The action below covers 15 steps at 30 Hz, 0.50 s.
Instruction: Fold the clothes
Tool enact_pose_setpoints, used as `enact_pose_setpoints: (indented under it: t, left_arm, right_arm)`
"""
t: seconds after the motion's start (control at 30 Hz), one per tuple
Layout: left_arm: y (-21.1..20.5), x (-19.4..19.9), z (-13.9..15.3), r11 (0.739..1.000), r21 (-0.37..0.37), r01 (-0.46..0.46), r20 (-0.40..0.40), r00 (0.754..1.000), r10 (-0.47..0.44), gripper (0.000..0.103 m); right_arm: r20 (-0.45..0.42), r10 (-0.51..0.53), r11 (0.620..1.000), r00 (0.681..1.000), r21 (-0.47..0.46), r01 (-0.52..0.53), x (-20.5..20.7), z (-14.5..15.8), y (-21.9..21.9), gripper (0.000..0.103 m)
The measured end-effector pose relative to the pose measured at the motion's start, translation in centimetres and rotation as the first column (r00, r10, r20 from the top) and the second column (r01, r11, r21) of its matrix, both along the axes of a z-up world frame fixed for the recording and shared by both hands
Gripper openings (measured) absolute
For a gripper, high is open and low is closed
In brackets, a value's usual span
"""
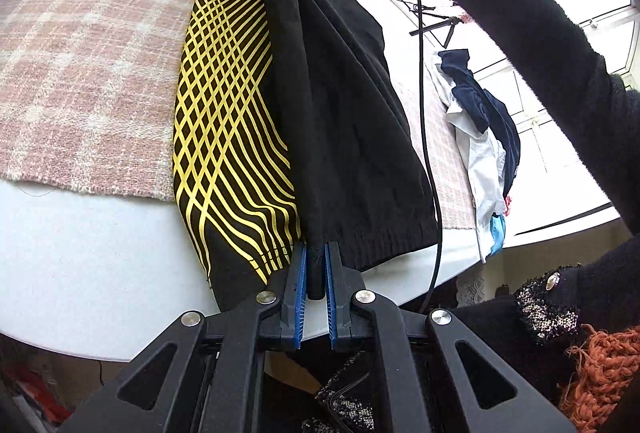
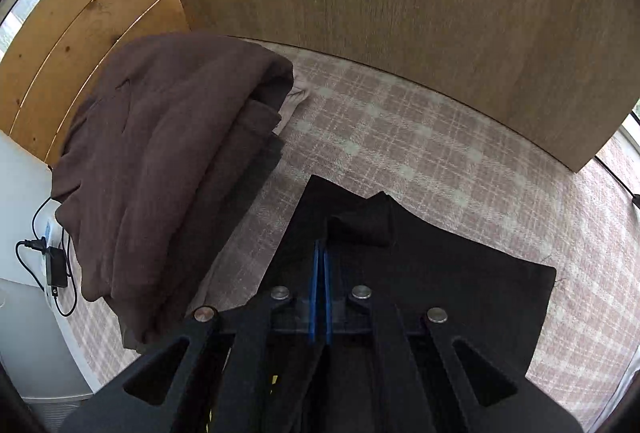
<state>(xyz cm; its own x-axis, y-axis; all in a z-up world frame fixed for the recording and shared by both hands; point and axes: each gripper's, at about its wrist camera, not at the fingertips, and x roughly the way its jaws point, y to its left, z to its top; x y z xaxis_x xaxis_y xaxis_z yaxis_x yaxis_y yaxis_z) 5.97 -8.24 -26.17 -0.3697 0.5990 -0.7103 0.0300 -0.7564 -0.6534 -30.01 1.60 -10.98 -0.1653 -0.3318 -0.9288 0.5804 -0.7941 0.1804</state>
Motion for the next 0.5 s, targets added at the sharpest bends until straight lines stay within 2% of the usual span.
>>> enact_pose_setpoints:
  t: [0.13,0.23,0.3,0.37,0.43,0.5]
  left_arm:
    - [-1.0,0.3,-0.2,1.0,0.016,0.004,-0.008,1.0,-0.004,0.008]
    - [-1.6,0.4,-0.2,1.0,0.022,0.017,-0.001,1.0,-0.017,0.008]
    - [-2.0,0.4,0.0,0.999,0.025,0.023,0.027,0.999,-0.024,0.01]
    - [-2.5,0.8,0.8,0.999,0.001,0.034,0.042,0.999,-0.034,0.012]
    - [-3.4,1.2,1.9,0.999,-0.039,0.038,0.046,0.998,-0.036,0.013]
    - [-4.6,1.3,3.1,0.997,-0.065,0.032,0.038,0.999,-0.03,0.021]
  right_arm:
    - [0.038,-0.003,1.0,0.999,-0.008,0.003,0.0,-0.7,-0.6,0.003]
    - [0.076,0.01,0.999,0.997,-0.033,-0.008,0.2,-0.6,-0.4,0.009]
    - [0.091,0.02,0.999,0.996,-0.052,-0.015,0.4,-0.1,0.1,0.022]
    - [0.063,0.036,0.996,0.997,-0.086,-0.03,1.9,2.3,2.5,0.031]
    - [0.028,0.048,0.992,0.998,-0.116,-0.045,4.1,4.7,6.2,0.034]
    - [-0.005,0.027,0.992,1.0,-0.124,-0.027,7.3,6.1,11.0,0.042]
